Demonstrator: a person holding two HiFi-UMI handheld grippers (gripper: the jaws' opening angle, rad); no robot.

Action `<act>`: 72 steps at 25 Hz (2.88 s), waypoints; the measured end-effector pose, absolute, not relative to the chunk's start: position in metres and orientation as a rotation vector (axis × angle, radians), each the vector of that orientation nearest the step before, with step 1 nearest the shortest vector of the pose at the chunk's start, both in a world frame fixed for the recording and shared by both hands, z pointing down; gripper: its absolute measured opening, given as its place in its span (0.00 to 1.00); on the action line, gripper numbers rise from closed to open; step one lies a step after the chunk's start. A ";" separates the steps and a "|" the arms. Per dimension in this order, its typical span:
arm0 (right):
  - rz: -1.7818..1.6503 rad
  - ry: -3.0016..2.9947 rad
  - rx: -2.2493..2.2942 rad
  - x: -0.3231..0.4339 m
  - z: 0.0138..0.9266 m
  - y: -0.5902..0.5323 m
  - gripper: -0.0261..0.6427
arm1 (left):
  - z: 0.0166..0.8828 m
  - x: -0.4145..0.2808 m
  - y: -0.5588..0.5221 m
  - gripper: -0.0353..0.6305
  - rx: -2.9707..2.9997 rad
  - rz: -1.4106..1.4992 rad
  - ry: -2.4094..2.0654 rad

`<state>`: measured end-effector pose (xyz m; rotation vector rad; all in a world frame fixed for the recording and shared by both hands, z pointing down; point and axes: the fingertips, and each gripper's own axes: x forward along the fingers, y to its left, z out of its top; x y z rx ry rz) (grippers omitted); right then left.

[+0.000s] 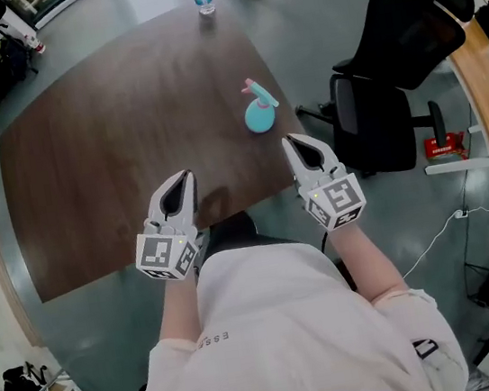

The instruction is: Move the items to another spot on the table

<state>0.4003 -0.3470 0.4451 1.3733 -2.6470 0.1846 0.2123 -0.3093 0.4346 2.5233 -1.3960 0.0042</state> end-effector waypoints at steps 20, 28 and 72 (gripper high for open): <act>0.215 -2.597 1.328 0.395 0.524 -0.458 0.43 | 0.486 0.265 -0.414 0.06 2.588 0.069 -1.265; 0.206 -2.552 1.315 0.396 0.542 -0.467 0.28 | 0.494 0.253 -0.411 0.06 2.551 0.076 -1.301; -0.083 -2.885 0.496 0.087 0.440 -0.277 0.26 | 0.391 -0.037 -0.135 0.06 2.013 -0.206 -2.209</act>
